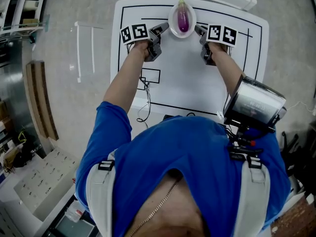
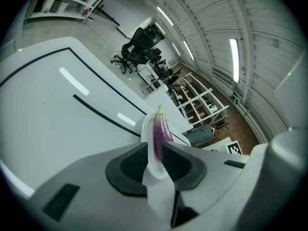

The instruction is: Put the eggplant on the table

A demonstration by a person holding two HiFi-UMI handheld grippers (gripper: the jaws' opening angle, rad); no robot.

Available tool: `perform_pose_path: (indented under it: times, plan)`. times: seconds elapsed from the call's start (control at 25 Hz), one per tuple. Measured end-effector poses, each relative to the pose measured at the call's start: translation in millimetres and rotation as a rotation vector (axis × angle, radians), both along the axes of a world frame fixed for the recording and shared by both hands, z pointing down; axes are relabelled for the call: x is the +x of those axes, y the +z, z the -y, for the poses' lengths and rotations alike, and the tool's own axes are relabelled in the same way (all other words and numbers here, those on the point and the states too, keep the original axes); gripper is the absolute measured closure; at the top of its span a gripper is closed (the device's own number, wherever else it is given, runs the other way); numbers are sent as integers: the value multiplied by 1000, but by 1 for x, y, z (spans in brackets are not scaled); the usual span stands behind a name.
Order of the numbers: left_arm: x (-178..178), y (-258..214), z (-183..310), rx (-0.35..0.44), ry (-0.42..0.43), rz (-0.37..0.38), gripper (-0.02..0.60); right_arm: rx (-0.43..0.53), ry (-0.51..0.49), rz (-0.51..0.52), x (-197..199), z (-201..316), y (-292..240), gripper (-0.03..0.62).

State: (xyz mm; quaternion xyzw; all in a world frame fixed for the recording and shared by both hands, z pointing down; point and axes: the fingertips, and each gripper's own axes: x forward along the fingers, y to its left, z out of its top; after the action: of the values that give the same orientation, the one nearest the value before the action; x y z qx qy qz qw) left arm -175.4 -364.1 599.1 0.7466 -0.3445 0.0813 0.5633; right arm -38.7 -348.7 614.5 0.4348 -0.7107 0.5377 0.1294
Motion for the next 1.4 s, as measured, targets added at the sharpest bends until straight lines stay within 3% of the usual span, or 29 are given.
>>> perform_pose_path:
  times: [0.52, 1.24, 1.4]
  plan:
    - [0, -30, -23, 61, -32, -13, 511, 57, -15, 29, 0, -25, -32, 513]
    - [13, -94, -92, 199, -40, -50, 513, 167, -35, 64, 7, -91, -98, 514]
    - [8, -115, -100, 231, -48, -58, 547, 196, -42, 71, 1, -98, -118, 514]
